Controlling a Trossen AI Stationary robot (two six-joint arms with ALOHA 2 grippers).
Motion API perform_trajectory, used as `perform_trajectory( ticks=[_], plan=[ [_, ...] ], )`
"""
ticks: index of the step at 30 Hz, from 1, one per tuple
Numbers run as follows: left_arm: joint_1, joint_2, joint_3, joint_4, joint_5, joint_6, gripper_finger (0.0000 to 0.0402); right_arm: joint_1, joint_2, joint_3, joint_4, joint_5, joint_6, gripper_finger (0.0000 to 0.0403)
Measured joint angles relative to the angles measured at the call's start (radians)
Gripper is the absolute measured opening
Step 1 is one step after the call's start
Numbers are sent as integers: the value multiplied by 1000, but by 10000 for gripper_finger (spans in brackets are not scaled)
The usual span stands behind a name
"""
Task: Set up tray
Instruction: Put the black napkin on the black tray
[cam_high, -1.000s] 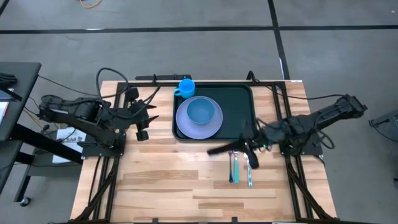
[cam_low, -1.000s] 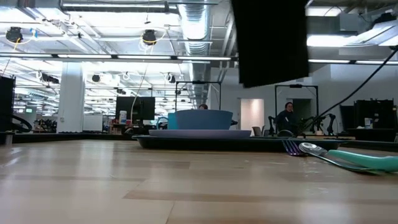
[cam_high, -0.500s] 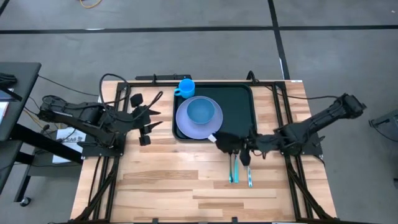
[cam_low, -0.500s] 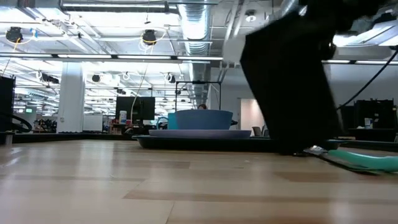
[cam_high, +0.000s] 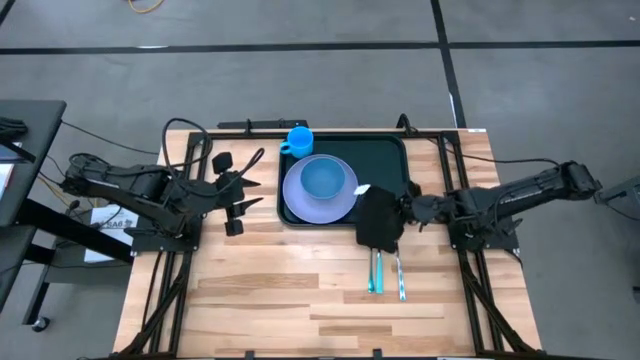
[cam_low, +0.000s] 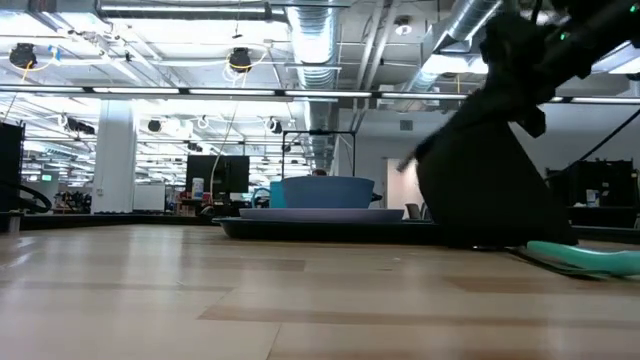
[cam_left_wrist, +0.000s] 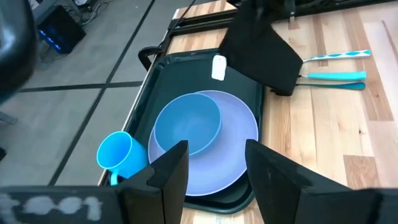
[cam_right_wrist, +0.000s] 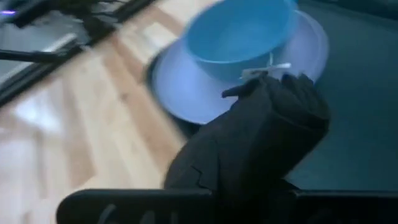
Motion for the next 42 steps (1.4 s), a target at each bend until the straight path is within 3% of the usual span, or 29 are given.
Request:
perform_trajectory(
  ticks=[11,21,26,30,36,42],
  plan=[
    [0,0,0,0,1,-3,148,-331,-1,-42,-34,-189,-250,0],
    [0,0,0,0,1,-4,148,-614,87,-42,103,-488,-653,0],
    [0,0,0,0,18,-4,148,-769,161,-42,78,-499,-637,0],
    [0,0,0,0,18,-4,148,-876,245,-42,80,-617,-621,0],
    [0,0,0,0,18,-4,148,-852,272,-42,185,-680,-680,0],
    [0,0,0,-2,27,-4,148,-747,217,-42,221,-658,-919,0]
  ],
)
